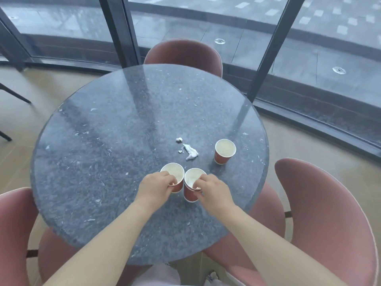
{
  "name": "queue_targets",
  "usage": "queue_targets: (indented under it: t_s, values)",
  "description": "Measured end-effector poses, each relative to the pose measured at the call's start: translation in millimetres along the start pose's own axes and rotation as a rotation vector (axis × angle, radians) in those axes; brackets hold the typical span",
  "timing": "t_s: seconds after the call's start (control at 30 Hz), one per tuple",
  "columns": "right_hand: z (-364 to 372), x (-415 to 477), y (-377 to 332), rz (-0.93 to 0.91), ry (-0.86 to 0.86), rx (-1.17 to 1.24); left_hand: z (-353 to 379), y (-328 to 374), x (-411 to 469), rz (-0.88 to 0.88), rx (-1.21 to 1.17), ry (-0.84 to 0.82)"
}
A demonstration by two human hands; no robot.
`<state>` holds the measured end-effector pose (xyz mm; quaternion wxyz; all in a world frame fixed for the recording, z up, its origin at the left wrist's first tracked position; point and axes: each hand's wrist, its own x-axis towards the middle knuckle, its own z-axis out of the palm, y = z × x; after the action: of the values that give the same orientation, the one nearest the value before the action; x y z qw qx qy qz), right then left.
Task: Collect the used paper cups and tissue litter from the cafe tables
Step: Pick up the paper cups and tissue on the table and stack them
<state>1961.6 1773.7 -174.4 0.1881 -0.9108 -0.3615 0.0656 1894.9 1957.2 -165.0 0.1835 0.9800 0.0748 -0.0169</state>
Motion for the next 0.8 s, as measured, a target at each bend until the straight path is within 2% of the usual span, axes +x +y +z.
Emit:
queue_targets:
  t_s: [0.27, 0.43, 0.67, 0.8]
  values:
    - [11, 24, -4, 0.054, -0.021, 0.01, 13, -28, 22, 0.097, -0.022, -0.149]
    - [2, 35, -11, 0.107, 0.011, 0.057, -4, -43, 37, 0.087, -0.165, -0.085]
    - [-15, 90, -14, 0.126, 0.04, 0.106, -29, -52, 88, 0.156, -0.219, -0.07]
    - [-10, 120, 0, 0.158, 0.01, 0.119, -29, -56, 118, 0.12, -0.24, -0.105]
